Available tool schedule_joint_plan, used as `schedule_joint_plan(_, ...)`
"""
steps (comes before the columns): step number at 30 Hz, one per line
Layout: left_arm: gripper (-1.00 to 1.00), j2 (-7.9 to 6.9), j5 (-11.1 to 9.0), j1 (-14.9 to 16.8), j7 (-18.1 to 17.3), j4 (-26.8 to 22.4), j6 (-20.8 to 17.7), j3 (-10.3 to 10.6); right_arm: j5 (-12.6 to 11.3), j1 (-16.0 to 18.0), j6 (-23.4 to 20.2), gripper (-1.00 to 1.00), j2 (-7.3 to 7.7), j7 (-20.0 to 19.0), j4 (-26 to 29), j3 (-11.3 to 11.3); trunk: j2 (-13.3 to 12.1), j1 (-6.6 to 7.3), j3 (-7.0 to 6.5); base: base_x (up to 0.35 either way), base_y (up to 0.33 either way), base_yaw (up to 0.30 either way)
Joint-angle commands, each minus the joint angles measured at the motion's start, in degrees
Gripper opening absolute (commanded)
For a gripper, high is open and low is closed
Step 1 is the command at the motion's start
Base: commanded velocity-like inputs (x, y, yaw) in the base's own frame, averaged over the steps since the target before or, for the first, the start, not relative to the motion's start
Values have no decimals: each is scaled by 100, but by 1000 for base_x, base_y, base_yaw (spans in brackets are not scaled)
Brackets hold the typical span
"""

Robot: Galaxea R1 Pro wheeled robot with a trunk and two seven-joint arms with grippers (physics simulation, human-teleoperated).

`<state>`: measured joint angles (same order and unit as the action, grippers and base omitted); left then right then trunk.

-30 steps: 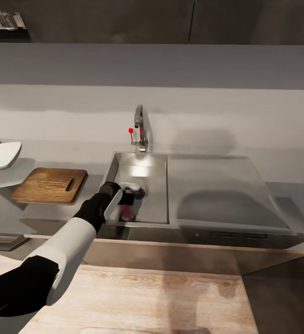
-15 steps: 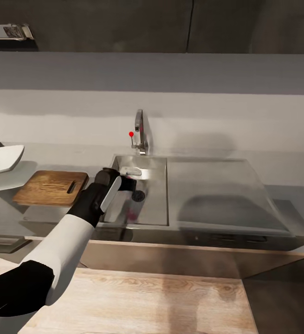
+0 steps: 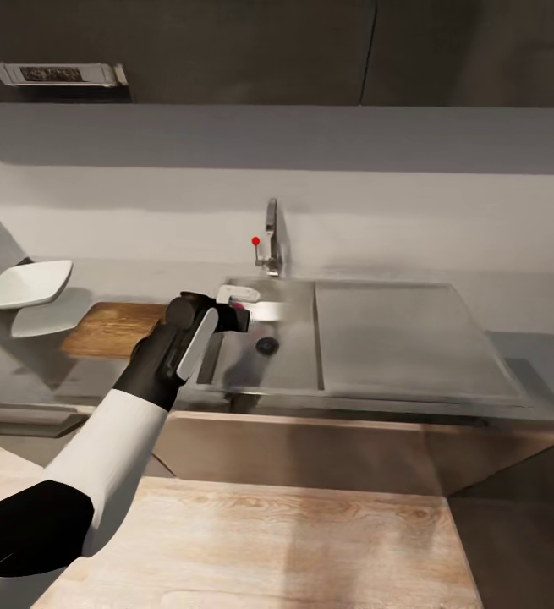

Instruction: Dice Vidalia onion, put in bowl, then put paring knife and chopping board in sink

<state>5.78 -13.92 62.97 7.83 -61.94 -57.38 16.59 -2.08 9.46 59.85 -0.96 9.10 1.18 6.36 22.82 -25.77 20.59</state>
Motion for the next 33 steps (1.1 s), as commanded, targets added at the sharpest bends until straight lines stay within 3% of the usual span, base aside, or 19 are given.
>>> schedule_joint_plan(1, -100, -3, -60, 5, 62, -23, -18, 9, -20, 3, 15, 100, -1, 39, -3, 49, 10, -1, 0, -215, 235, 0)
schedule_joint_plan(17, -100, -76, -80, 5, 64, -536, -35, 5, -20, 3, 15, 100, 7, 39, -3, 49, 10, -1, -144, -49, 292, 0)
schedule_joint_plan(33, -100, -120, -85, -4, 61, -399, -28, 6, -20, 3, 15, 100, -1, 39, -3, 49, 10, -1, -288, 0, 307, 21)
